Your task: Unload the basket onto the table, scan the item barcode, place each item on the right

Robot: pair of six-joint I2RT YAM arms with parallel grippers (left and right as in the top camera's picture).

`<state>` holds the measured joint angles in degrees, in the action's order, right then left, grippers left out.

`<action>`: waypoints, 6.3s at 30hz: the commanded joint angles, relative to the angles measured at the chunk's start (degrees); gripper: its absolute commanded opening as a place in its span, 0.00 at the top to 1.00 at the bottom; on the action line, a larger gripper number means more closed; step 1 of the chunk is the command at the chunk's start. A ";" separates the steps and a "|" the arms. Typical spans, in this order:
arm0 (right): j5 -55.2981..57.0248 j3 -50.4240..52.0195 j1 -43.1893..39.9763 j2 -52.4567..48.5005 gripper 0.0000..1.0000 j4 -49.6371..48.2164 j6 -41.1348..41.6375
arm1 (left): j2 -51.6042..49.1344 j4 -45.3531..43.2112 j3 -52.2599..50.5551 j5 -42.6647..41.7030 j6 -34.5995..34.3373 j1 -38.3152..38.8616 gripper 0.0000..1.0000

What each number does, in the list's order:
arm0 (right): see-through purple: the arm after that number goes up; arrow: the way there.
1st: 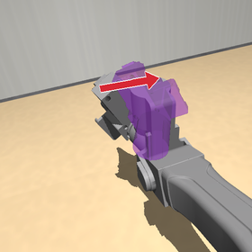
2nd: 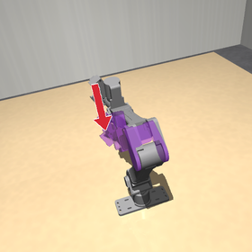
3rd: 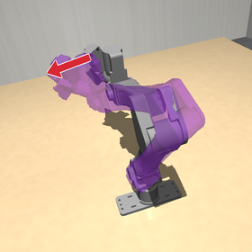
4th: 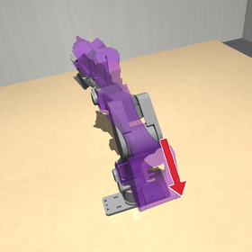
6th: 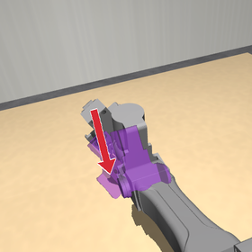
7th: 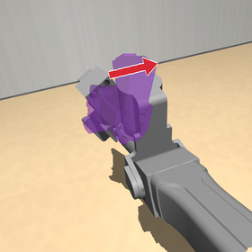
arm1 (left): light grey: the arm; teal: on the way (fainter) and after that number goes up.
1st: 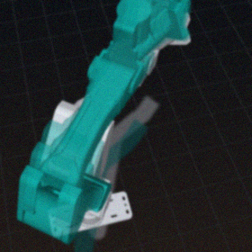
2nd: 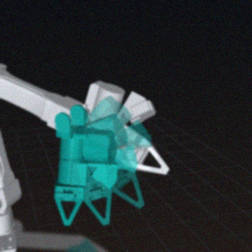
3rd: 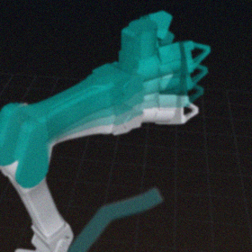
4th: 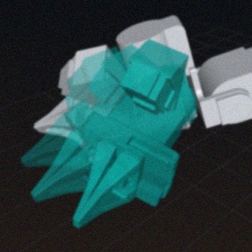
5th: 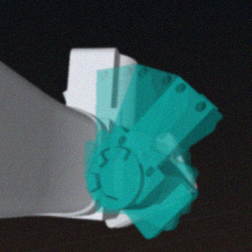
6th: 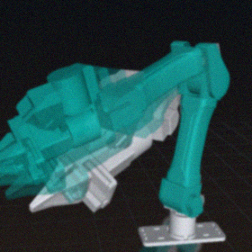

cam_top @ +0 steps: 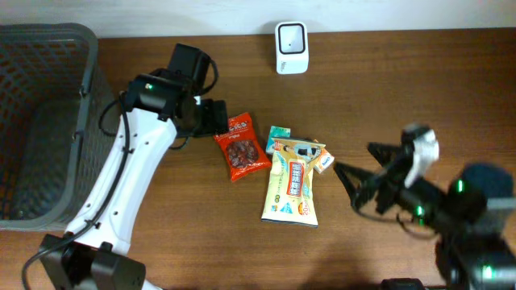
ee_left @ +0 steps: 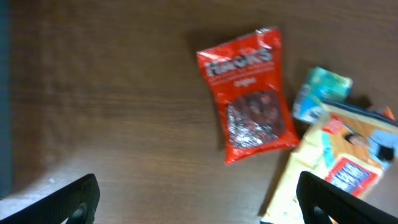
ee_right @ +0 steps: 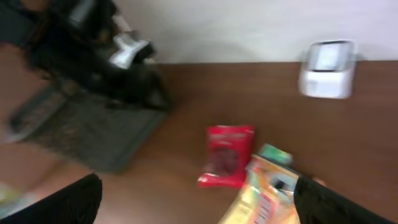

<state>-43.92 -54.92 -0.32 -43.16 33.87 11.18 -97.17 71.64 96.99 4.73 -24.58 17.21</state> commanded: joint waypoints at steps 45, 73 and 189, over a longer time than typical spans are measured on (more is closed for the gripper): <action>58.97 -19.30 44.54 -70.86 0.19 14.99 29.83 | -0.46 2.97 -0.44 5.35 -4.33 -8.50 0.01; 35.12 -41.86 35.76 -62.01 0.96 30.93 21.49 | -0.46 2.75 -0.44 5.42 -4.31 -8.39 0.01; 19.04 -54.07 18.69 -71.23 0.76 50.99 -1.25 | -21.59 1.66 9.18 -5.53 -1.22 2.14 0.96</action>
<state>-24.73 -111.53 18.65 -113.84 85.23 9.02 -115.98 75.99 109.82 7.90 -27.24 19.00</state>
